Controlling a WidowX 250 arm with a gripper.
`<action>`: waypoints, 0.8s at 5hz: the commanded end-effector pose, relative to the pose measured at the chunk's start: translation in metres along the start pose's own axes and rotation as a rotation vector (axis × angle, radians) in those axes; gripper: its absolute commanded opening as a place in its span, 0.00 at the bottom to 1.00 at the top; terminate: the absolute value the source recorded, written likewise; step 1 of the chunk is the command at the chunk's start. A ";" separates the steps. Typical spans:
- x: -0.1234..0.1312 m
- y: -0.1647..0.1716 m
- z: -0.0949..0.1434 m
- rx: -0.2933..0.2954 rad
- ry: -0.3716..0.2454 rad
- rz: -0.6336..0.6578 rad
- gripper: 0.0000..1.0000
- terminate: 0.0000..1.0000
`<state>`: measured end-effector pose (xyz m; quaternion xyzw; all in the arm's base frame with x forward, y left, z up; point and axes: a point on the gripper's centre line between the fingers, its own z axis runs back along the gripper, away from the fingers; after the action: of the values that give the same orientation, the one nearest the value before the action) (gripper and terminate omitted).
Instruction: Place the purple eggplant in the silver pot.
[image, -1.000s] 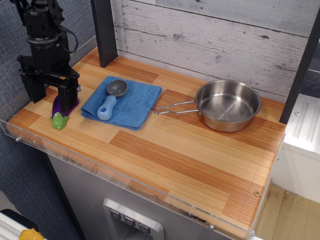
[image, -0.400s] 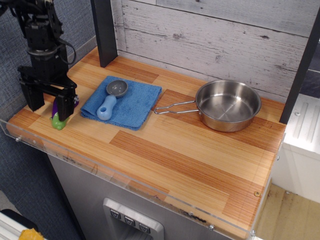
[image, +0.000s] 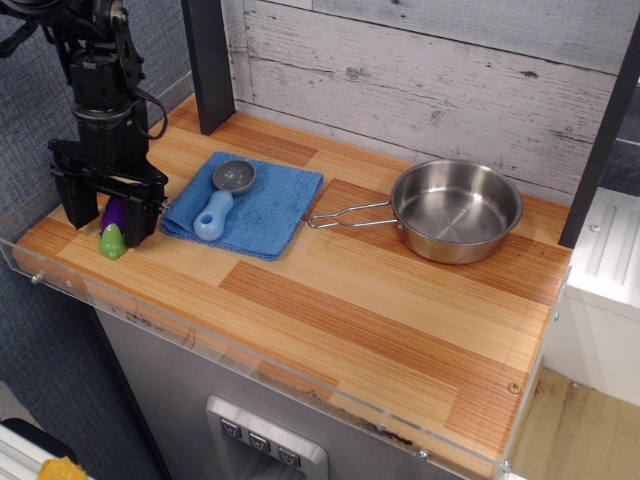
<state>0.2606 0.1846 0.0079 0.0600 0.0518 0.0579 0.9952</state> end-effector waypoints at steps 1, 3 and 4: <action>0.003 -0.007 0.007 0.010 -0.022 0.001 0.00 0.00; 0.000 -0.009 0.010 0.008 -0.017 -0.007 0.00 0.00; -0.011 -0.005 0.032 0.038 -0.061 0.025 0.00 0.00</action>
<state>0.2504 0.1700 0.0233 0.0701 0.0432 0.0698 0.9942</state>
